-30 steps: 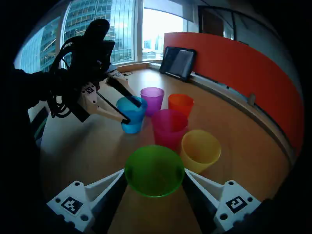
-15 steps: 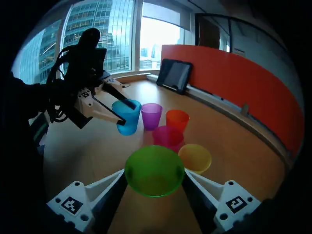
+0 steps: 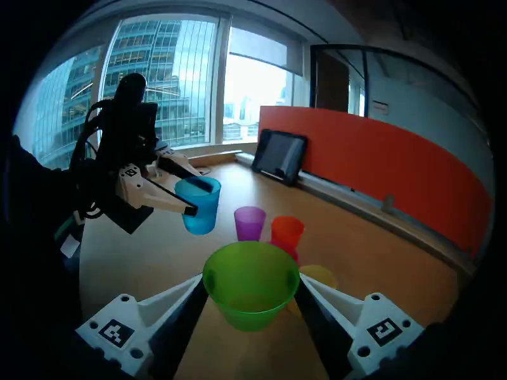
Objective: Pour water
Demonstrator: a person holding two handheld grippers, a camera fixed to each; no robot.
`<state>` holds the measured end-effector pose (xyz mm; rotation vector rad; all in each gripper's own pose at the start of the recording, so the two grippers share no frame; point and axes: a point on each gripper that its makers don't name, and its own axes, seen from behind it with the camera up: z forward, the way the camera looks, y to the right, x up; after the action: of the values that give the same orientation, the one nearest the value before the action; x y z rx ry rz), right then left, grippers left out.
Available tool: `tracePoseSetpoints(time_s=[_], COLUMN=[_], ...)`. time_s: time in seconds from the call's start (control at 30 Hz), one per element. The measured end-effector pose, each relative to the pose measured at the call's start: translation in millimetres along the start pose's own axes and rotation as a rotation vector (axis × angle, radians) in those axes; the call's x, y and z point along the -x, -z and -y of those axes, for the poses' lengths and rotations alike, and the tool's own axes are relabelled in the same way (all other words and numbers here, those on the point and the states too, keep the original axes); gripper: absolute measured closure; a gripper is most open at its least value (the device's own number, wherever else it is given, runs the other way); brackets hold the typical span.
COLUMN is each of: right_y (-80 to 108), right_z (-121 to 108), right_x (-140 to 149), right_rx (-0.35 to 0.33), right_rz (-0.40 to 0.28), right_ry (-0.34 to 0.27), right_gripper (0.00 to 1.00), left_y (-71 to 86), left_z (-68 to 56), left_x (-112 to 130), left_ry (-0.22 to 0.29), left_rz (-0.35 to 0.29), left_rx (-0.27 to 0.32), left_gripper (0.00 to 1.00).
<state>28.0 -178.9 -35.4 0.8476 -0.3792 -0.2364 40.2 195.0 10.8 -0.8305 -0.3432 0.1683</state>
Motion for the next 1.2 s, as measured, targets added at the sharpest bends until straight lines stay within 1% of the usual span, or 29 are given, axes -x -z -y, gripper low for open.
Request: tracePoseSetpoints(time_s=[0.17,0.37,0.67,0.97,1.2], right_y=[4.0,6.3,10.4,14.4,13.7], right_z=[6,7,2,-5,-5], right_x=[-18,-37,-64,-85,-89], right_rx=[0.009,0.019,0.036,0.06,0.064], right_rz=[-0.057,-0.126,-0.218,-0.27,-0.277], right_ry=[0.0,-0.006,-0.027,0.0,0.016], right_gripper=[0.08,0.08,0.07,0.06,0.06], left_y=[11.6,22.4,30.7,39.7,45.4], left_z=[-1.0,-2.1,-5.9,-10.5,-13.9], left_x=[-14,-27,-50,-74,-85], left_ry=[0.005,0.019,0.041,0.036,0.024], left_rz=[-0.049,-0.107,-0.192,-0.265,-0.291], left_rx=[-0.013,-0.021,-0.017,-0.021,-0.022], left_gripper=[0.12,0.12,0.12,0.12,0.12])
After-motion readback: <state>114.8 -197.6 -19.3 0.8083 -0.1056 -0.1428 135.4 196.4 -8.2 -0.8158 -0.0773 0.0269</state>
